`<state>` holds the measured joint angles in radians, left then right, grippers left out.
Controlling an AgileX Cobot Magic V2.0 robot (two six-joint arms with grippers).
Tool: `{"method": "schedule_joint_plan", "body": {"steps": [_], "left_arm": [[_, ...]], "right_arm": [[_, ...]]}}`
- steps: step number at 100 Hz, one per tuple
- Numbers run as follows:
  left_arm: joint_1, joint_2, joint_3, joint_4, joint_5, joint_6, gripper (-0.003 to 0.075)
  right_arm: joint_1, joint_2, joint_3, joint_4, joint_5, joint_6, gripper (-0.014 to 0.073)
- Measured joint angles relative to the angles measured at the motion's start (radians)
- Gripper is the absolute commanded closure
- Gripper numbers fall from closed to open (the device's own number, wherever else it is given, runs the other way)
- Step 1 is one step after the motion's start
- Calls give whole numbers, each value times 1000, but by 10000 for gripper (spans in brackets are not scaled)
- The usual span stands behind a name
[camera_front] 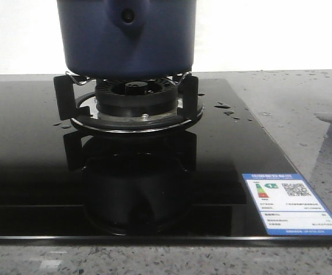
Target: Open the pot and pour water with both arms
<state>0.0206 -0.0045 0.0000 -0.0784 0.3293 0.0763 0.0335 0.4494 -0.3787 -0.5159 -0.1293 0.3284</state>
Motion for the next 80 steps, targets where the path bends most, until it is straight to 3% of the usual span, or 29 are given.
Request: {"method": "schedule_joint_plan", "body": {"steps": [45, 63, 80], "left_arm": [[0, 0, 0, 0, 0, -2, 739], [0, 0, 0, 0, 0, -2, 739], [0, 0, 0, 0, 0, -2, 739]], "right_arm": [[0, 0, 0, 0, 2, 0, 668], [3, -13, 22, 0, 140, 0, 668], [10, -118, 149, 50, 210, 0, 667]]}}
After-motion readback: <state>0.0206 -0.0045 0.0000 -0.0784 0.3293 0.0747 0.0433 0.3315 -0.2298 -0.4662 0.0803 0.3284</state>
